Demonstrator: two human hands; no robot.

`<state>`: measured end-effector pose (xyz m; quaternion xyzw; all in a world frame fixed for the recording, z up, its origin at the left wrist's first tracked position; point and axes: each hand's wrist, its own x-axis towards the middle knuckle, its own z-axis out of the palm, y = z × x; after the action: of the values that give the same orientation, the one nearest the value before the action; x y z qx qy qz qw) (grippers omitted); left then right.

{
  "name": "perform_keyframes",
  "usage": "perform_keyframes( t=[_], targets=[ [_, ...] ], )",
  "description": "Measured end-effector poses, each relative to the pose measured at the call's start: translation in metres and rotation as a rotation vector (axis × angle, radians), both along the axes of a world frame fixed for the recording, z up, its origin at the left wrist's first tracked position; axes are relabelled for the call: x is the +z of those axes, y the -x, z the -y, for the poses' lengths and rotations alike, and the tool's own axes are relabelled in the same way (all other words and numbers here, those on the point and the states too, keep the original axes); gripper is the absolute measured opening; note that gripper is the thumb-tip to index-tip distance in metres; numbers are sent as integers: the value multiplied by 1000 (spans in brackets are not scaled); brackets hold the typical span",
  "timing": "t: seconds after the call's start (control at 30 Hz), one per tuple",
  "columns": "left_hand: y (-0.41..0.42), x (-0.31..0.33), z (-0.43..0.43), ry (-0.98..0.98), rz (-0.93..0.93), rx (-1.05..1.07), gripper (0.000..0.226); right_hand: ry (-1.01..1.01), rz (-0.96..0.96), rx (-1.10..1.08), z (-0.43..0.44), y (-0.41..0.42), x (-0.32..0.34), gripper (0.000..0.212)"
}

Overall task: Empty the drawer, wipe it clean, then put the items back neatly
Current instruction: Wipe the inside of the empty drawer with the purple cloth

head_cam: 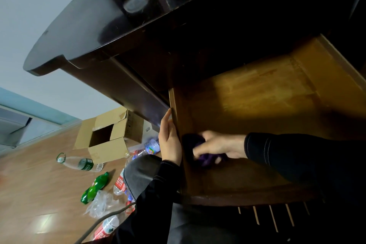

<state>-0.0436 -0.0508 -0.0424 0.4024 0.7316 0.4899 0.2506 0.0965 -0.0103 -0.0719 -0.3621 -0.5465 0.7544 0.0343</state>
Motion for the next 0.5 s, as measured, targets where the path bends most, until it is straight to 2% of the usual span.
perform_keyframes(
  t=[0.1, 0.17, 0.23, 0.4, 0.5],
  targets=[
    [0, 1, 0, 1, -22, 0, 44, 96, -78, -119, -4, 2, 2, 27],
    [-1, 1, 0, 10, -13, -1, 44, 38, 68, -86, 5, 2, -1, 26],
    [0, 1, 0, 17, -2, -4, 42, -4, 151, -24, 13, 2, -3, 35],
    [2, 0, 0, 21, 11, -21, 42, 81, -108, -118, -3, 1, 12, 30],
    [-1, 3, 1, 13, 1, -10, 43, 22, 20, -112, 5, 1, 7, 32]
  ],
)
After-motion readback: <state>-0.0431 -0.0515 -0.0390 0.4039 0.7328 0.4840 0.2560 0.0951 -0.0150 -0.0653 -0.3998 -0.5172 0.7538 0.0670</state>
